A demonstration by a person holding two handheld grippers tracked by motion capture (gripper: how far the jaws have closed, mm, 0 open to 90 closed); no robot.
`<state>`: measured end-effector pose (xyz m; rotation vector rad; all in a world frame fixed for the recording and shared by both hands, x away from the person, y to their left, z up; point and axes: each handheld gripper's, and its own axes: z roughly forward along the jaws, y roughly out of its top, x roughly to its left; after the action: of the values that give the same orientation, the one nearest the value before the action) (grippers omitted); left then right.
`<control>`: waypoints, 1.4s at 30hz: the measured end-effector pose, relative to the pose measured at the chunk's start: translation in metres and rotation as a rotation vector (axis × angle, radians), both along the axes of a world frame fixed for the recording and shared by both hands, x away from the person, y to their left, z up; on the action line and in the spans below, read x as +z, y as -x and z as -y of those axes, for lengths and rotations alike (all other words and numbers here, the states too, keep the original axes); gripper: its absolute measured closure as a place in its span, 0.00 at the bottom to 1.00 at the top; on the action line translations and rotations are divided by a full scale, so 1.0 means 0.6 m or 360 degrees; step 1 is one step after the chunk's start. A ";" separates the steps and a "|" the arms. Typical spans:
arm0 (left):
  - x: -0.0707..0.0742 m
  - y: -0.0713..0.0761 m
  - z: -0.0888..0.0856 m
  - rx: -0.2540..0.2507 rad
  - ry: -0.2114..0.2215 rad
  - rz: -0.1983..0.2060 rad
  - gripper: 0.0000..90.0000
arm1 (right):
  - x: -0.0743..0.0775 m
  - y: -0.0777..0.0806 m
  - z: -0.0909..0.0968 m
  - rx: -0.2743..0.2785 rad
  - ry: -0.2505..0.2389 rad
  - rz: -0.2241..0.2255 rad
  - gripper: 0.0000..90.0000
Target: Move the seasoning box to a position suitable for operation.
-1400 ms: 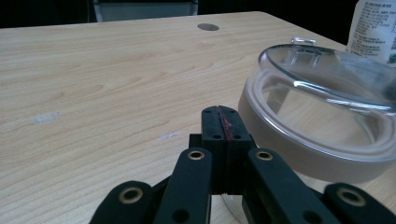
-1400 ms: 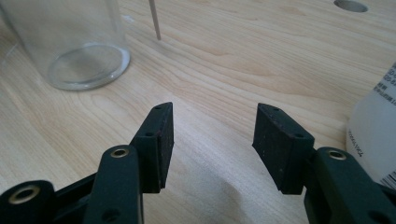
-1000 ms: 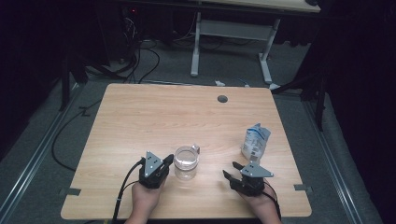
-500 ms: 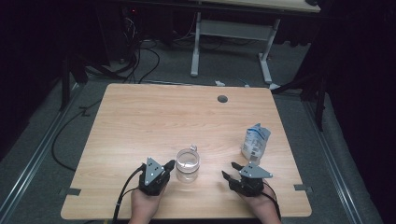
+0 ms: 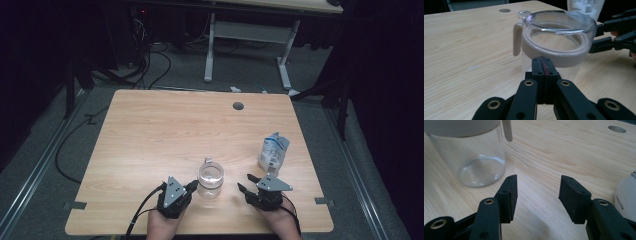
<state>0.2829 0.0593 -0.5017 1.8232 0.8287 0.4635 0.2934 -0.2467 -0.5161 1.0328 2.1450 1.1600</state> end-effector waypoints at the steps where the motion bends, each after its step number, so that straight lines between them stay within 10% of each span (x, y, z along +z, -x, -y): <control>1: 0.000 0.002 0.003 -0.0009 0.0003 -0.0001 1.00 | 0.000 0.000 0.000 0.0000 0.0000 0.0000 0.56; 15: -0.006 0.013 0.045 -0.0191 0.0002 -0.0018 0.98 | 0.018 0.011 0.001 0.0012 -0.0049 0.0040 0.69; 21: -0.007 -0.006 -0.021 -0.0023 0.0025 -0.0046 0.95 | 0.034 0.018 -0.013 0.0061 -0.0058 0.0075 1.00; 32: -0.012 -0.013 -0.114 0.0165 0.0067 -0.0084 0.94 | 0.038 0.020 -0.039 0.0119 -0.0026 0.0059 1.00; 42: -0.009 -0.011 -0.130 0.0198 0.0085 -0.0076 0.94 | 0.037 0.000 -0.069 0.0134 0.0008 0.0046 1.00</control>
<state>0.2897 0.1374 -0.5071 1.7460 0.9824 0.4740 0.2932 -0.2050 -0.4939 0.9264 2.1861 1.2001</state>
